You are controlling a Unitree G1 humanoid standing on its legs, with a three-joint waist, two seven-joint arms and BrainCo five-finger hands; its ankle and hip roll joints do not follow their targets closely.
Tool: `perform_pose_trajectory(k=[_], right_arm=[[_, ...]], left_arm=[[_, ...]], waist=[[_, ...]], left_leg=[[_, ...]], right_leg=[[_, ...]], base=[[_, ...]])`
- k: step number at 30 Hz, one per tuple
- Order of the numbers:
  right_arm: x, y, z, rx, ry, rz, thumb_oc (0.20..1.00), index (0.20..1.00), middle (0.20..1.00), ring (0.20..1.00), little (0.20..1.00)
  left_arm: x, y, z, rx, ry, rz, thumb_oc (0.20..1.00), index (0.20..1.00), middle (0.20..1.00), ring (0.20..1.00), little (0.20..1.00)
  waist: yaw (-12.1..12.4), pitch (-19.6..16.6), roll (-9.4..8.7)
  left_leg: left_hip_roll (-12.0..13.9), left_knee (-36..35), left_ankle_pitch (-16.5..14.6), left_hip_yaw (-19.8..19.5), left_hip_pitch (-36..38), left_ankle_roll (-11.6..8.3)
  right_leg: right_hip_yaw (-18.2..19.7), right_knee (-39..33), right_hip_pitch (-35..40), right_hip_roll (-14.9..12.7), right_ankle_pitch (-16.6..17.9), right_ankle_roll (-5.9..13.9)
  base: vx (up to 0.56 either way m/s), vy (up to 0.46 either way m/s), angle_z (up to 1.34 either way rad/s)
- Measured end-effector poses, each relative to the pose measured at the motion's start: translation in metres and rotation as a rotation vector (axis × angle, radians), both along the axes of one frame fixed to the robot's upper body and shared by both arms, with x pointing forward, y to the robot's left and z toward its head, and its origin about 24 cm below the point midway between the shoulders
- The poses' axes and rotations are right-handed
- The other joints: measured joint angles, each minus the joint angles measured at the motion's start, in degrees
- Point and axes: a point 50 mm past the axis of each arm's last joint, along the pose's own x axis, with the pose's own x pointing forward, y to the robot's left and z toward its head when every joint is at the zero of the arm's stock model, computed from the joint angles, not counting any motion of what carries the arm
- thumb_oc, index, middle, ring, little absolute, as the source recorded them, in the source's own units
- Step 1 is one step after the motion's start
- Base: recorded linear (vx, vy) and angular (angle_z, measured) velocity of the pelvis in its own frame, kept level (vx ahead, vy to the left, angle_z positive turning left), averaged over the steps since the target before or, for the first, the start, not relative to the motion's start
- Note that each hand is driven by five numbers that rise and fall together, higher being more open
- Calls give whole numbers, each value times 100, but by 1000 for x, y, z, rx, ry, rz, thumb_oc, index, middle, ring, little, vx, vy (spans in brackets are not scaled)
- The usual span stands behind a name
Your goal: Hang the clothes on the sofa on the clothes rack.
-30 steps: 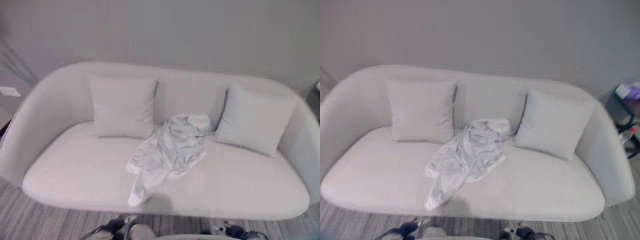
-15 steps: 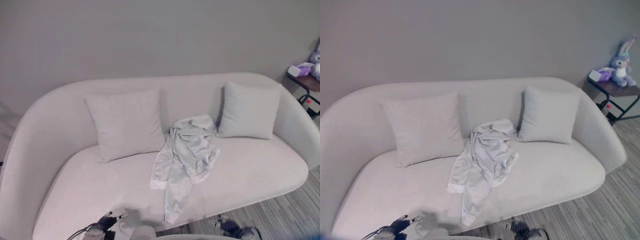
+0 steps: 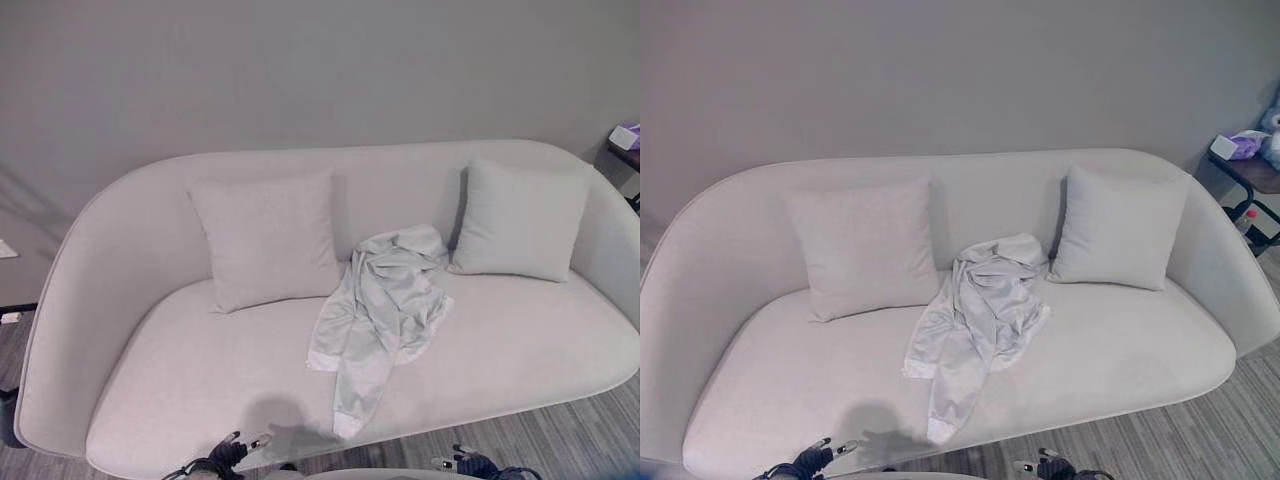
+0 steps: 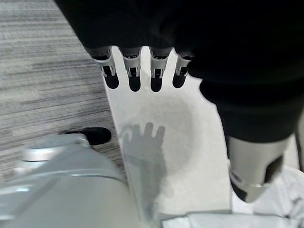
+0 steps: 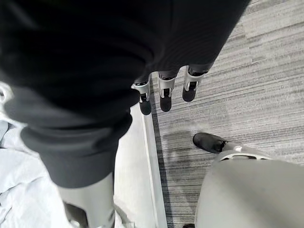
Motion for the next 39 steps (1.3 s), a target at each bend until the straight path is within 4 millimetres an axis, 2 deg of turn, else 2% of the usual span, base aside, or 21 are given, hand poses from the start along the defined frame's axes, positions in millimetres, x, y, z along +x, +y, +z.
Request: perform_pose_trajectory(k=[13,14,15,16,17,18,19,20,22,23,24,25,28,29,30,32,35,36,37,38,39], right_arm=[[3,-21,6,-46,-25,-23,1000,1000,1000,1000,1000],[4,-21,7,-38,-43,-47,1000,1000,1000,1000,1000],[6,-19,7,-24,-61,-102,1000,1000,1000,1000,1000],[10,-19,8,-34,-62,-96,1000,1000,1000,1000,1000],[15,-22,10,-43,-75,-96,1000,1000,1000,1000,1000],[22,-26,13,-52,-97,-104,1000,1000,1000,1000,1000],[26,-27,14,-56,-110,-103,1000,1000,1000,1000,1000],[34,-26,17,-55,-129,-84,1000,1000,1000,1000,1000],[36,-21,16,-43,-127,-63,1000,1000,1000,1000,1000],[37,-16,15,-37,-118,-39,1000,1000,1000,1000,1000],[34,-10,12,-22,-113,-37,1000,1000,1000,1000,1000],[34,-4,11,-4,-109,-34,1000,1000,1000,1000,1000],[36,8,9,19,-99,2,1000,1000,1000,1000,1000],[36,14,7,34,-98,1,1000,1000,1000,1000,1000],[39,15,7,36,-95,1,1000,1000,1000,1000,1000],[46,15,9,35,-109,5,1000,1000,1000,1000,1000],[37,15,7,39,-86,-2,1000,1000,1000,1000,1000],[32,15,5,42,-74,-5,1000,1000,1000,1000,1000],[28,18,3,56,-62,-2,1000,1000,1000,1000,1000],[29,11,5,41,-69,-5,1000,1000,1000,1000,1000],[22,10,3,39,-49,-12,1000,1000,1000,1000,1000]], left_arm=[[-4,-2,1,-12,-14,-3,1000,1000,1000,1000,1000],[-1,-4,1,-16,-23,-6,1000,1000,1000,1000,1000],[23,-2,8,-8,-80,-21,1000,1000,1000,1000,1000],[36,-3,12,-13,-121,-35,1000,1000,1000,1000,1000],[33,-4,11,-19,-111,-36,1000,1000,1000,1000,1000],[21,-3,5,-19,-57,-21,1000,1000,1000,1000,1000],[10,-3,1,-17,-8,-7,1000,1000,1000,1000,1000],[3,-2,-2,-18,28,6,1000,1000,1000,1000,1000],[-3,1,-3,-18,49,46,1000,1000,1000,1000,1000],[-7,3,-4,-20,62,94,1000,1000,1000,1000,1000],[-12,5,-5,-11,73,100,1000,1000,1000,1000,1000],[-11,4,-4,-7,56,91,1000,1000,1000,1000,1000],[-24,8,-6,4,90,90,1000,1000,1000,1000,1000],[-30,14,-5,20,104,94,1000,1000,1000,1000,1000],[-34,17,-5,28,127,97,1000,1000,1000,1000,1000],[-42,15,-7,32,171,67,1000,1000,1000,1000,1000],[-35,14,-7,43,167,3,1000,1000,1000,1000,1000],[-29,13,-6,44,151,-15,1000,1000,1000,1000,1000],[-17,18,-2,58,113,-19,1000,1000,1000,1000,1000],[-17,16,-3,53,113,-19,1000,1000,1000,1000,1000],[-19,16,-3,58,121,-18,1000,1000,1000,1000,1000]], waist=[[-7,2,326],[-19,80,204],[-47,268,27],[171,466,-125],[327,496,-119],[399,499,-42],[395,505,85],[398,512,123],[409,471,245],[370,456,285],[358,346,330],[371,282,322],[494,57,219],[538,-65,82],[601,-84,51],[586,-89,206],[462,-111,354],[324,-97,433],[271,-16,140],[310,63,344],[323,74,350]], left_leg=[[292,-155,46,2,167,-32],[251,661,55,-72,-370,-332],[145,2159,-39,-35,-1400,-437],[-91,2013,-233,56,-1652,-407],[-227,1332,-210,179,-1662,-349],[-284,709,-148,515,-1635,-365],[-331,526,-152,910,-1669,-428],[-332,773,-145,1164,-1661,-356],[-333,1656,-292,1074,-1492,-106],[-437,1705,-454,976,-1320,270],[-558,1468,-473,974,-1198,376],[-586,1122,-473,997,-976,375],[-746,478,-472,1013,-617,374],[-835,396,-471,1159,-542,382],[-874,373,-457,1197,-492,421],[-797,148,-383,1213,-252,561],[-774,-115,-389,1016,-69,556],[-704,-167,-478,875,-59,420],[-1004,502,-536,815,-217,600],[-864,421,-403,886,-110,893],[-941,281,-389,842,28,1038]], right_leg=[[-23,-35,118,303,-50,-192],[-93,-27,87,327,-236,-299],[-243,-50,73,217,-344,-392],[-130,-48,62,94,-249,-463],[-117,-48,8,81,-257,-475],[-161,-51,25,118,-266,-522],[-167,-52,35,140,-268,-525],[-147,-52,39,120,-262,-534],[-118,-51,152,68,-261,-522],[-97,-47,252,31,-291,-459],[60,-5,296,0,-339,-360],[87,255,276,40,-401,-297],[1,1064,285,-40,-678,-362],[7,1159,343,-156,-635,-292],[7,1257,349,-177,-527,-155],[13,1831,235,-172,-485,-50],[52,2786,-143,-128,-254,-53],[31,2893,-303,-119,-213,-130],[118,2288,-273,-560,-333,-95],[152,2042,-249,-585,-402,-7],[275,1670,-231,-738,-418,-11]], base=[[23,-113,2],[101,-24,82],[103,3,97],[105,19,51],[116,29,-19],[167,59,-40],[239,73,-32],[369,125,-34],[268,103,-36],[157,84,-19],[333,168,-9],[338,169,-5],[196,121,-13],[211,199,-26],[134,160,-29],[89,110,-7],[120,13,37],[59,-77,74],[102,-142,53],[121,-143,19],[179,-196,6]])
